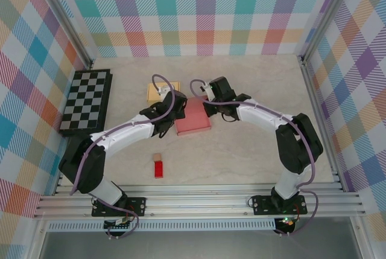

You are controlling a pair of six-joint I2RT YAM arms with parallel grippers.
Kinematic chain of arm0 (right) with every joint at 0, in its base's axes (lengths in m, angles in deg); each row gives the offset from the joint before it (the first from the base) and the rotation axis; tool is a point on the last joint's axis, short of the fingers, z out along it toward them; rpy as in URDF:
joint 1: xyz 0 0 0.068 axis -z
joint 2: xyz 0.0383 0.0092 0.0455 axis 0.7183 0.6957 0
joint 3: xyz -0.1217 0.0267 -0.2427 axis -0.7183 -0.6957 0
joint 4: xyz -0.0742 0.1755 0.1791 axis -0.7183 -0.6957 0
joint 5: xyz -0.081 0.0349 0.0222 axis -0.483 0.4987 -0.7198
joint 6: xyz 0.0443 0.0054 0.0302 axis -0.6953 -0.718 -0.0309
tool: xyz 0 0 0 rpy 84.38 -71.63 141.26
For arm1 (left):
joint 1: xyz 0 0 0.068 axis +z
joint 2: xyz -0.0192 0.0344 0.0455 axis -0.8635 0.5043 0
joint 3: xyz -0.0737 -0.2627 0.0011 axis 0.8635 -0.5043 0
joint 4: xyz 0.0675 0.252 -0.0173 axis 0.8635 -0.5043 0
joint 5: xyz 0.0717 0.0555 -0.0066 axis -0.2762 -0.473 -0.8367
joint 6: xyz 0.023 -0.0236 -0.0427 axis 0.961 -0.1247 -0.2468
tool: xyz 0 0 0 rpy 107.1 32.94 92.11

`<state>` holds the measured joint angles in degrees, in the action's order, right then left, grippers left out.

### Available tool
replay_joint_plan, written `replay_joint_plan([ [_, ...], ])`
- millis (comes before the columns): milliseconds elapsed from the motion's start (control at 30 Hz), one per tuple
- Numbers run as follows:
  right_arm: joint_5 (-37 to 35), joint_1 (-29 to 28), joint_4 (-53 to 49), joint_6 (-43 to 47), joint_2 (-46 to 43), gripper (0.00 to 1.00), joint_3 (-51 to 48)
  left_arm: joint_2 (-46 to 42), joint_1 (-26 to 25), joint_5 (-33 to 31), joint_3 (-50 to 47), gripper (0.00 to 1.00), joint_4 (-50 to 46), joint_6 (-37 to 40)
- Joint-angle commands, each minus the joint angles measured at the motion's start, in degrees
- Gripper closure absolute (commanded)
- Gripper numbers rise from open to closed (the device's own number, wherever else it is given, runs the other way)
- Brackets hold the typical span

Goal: Fold the paper box

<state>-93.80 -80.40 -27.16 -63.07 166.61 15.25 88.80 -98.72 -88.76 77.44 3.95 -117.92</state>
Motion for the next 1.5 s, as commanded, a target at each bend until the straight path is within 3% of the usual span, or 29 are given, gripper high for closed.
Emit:
replay_joint_plan([
  [0, -1.0, 0.2, 5.2, -6.4, -4.3, 1.0, -2.9, 0.7, -0.6, 3.0, -2.9, 1.0, 6.3, -8.8],
  [433, -2.3, -2.2, 10.5, -12.7, -11.8, 0.99, -17.8, -3.9, -5.2, 2.4, -14.3, 1.0, 10.6, -11.4],
  [733, -1.0, -3.9, 3.6, -21.4, -12.5, 0.98, -15.0, -3.2, -5.2, 2.6, -12.4, 1.0, 4.4, -9.2],
  [1133, -9.2, -9.0, 8.0, -27.7, -15.5, 0.95, -24.9, -4.3, -5.4, 5.6, -19.2, 1.0, 6.2, -5.9],
  [1467, -9.6, -10.4, 3.9, -31.3, -18.2, 0.71, -25.7, -10.0, -6.4, 3.5, -24.6, 1.0, 5.8, -5.5],
])
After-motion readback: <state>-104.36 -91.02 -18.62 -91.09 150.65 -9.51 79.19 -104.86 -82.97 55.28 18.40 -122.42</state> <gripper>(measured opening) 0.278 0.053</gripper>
